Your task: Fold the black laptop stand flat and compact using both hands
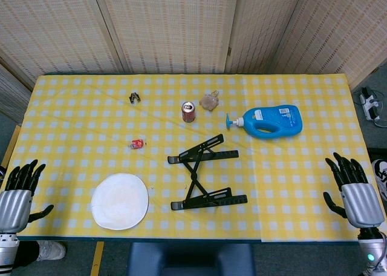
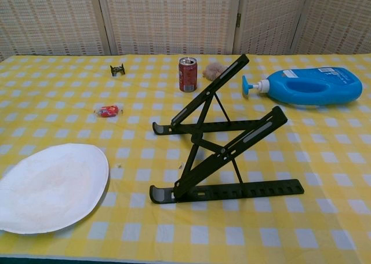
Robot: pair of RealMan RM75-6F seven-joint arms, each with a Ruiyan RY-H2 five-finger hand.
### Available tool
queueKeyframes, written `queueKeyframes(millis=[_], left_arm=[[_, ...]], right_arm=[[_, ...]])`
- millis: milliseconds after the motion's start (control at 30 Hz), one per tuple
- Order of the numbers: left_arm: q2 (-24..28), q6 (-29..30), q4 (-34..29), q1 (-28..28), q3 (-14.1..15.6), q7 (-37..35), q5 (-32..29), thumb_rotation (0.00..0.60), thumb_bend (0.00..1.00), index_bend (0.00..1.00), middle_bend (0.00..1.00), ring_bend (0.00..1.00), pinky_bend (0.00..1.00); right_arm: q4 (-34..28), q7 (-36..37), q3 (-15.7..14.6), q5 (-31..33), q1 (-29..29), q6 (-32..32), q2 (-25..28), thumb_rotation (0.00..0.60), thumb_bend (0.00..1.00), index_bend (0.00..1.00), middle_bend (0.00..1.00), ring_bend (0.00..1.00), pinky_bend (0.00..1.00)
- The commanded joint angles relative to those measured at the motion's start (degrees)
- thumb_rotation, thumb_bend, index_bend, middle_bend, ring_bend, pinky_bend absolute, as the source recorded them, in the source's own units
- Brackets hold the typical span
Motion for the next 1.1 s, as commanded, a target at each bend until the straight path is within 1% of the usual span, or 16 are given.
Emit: queueKeyframes(millis=[33, 267, 467, 600, 800, 900, 1067, 1100], left_arm=[[-0.05, 0.01, 0.02, -0.07, 0.02, 0.18, 0.11, 0.600, 0.13, 0.03, 0.01, 0.01, 0.00], [0.56, 0.25, -0.71, 0.21, 0.19, 0.15, 0.05, 0.600, 0.13, 0.03, 0.01, 0.01, 0.00], [0.71, 0.76, -1.03, 0.42, 0.46, -0.14, 0.70, 0.600, 0.13, 0.03, 0.01, 0.01, 0.00], [0.83, 0.89, -1.14, 0.62, 0.58, -0.33, 0.67, 0.600, 0.13, 0.03, 0.01, 0.01, 0.00], [1.06, 1.02, -1.53, 0.65, 0.71, -0.20, 1.04, 0.600, 0.13, 0.03, 0.01, 0.01, 0.00], [0.91, 1.16, -1.36, 0.70, 0.78, -0.42, 1.25, 0.600, 0.13, 0.03, 0.01, 0.01, 0.00], [0.82, 1.24, -0.96, 0.80, 0.82, -0.77, 1.25, 0.600, 0.13, 0.04, 0.01, 0.01, 0.00], [0.78, 1.26, -0.85, 0.82, 0.81, -0.66, 1.21, 0.600, 0.13, 0.03, 0.01, 0.01, 0.00]], right_arm=[[-0.10, 1.06, -0.22, -0.38, 0.15, -0.27, 0.03, 0.600, 0.41, 0.00, 0.00, 0.02, 0.00], [0.00, 3.12, -1.12, -1.52, 0.24, -0.81, 0.47, 0.600, 0.41, 0.00, 0.00, 0.03, 0.00], [-0.10, 6.34, -2.52, -4.46, 1.79, -3.03, 0.70, 0.600, 0.41, 0.00, 0.00, 0.03, 0.00], [-0.05, 7.62, -3.45, -6.45, 3.74, -5.83, 0.09, 0.600, 0.41, 0.00, 0.00, 0.03, 0.00], [-0.66, 9.14, -4.10, -7.73, 8.61, -13.24, -0.79, 0.600, 0.41, 0.00, 0.00, 0.03, 0.00], [-1.13, 7.89, -4.20, -7.41, 10.51, -16.51, -1.92, 0.600, 0.47, 0.00, 0.00, 0.03, 0.00], [-1.33, 5.26, -4.09, -6.75, 12.81, -20.03, -5.18, 0.600, 0.65, 0.00, 0.00, 0.03, 0.00], [-1.18, 4.79, -4.04, -6.77, 13.16, -20.40, -5.84, 0.600, 0.67, 0.00, 0.00, 0.03, 0.00]])
